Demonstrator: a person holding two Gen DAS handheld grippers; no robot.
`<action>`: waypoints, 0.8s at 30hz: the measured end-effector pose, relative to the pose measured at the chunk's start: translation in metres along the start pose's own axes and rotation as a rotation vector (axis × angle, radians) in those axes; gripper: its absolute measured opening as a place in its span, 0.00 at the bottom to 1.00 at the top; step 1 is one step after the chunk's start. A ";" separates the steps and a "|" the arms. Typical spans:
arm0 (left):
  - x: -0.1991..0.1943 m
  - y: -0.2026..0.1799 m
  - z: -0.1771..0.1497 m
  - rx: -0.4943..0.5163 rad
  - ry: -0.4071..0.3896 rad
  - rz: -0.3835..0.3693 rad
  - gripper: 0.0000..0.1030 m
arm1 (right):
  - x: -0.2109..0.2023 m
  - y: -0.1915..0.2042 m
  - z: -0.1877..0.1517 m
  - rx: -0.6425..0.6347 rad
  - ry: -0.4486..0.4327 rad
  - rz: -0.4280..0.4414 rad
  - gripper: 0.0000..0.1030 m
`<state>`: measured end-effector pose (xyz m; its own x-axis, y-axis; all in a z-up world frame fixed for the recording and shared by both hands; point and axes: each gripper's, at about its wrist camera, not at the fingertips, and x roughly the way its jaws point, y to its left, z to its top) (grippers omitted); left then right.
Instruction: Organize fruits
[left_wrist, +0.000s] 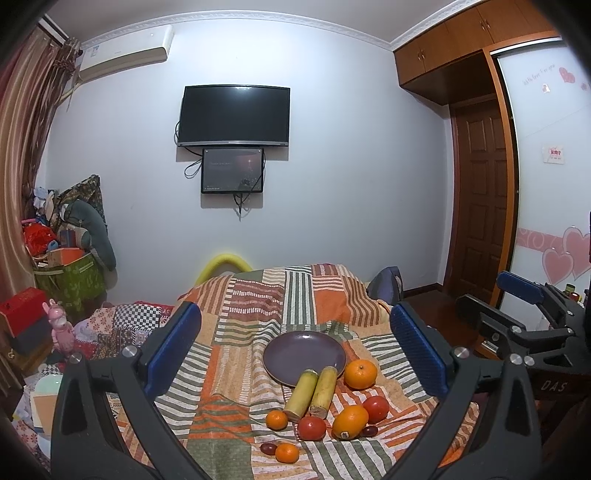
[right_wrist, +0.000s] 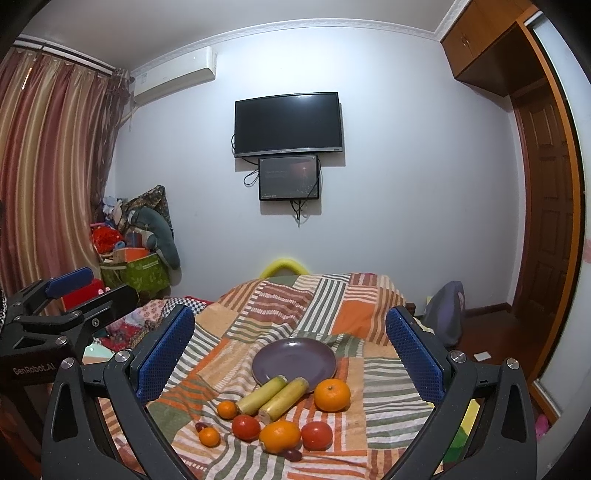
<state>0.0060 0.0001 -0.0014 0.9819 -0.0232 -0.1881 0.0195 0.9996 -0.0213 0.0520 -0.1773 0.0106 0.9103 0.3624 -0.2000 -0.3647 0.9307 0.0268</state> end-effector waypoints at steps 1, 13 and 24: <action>0.000 0.000 0.000 0.000 0.000 0.000 1.00 | 0.000 0.001 0.000 -0.001 0.000 0.001 1.00; 0.018 -0.001 -0.005 0.007 0.038 -0.026 1.00 | 0.009 -0.004 -0.003 -0.006 0.010 -0.005 1.00; 0.103 0.004 -0.031 0.003 0.248 -0.025 1.00 | 0.073 -0.046 -0.029 -0.039 0.179 -0.022 1.00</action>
<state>0.1017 0.0009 -0.0511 0.9048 -0.0512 -0.4228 0.0441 0.9987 -0.0266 0.1292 -0.1949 -0.0340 0.8700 0.3242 -0.3715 -0.3555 0.9345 -0.0171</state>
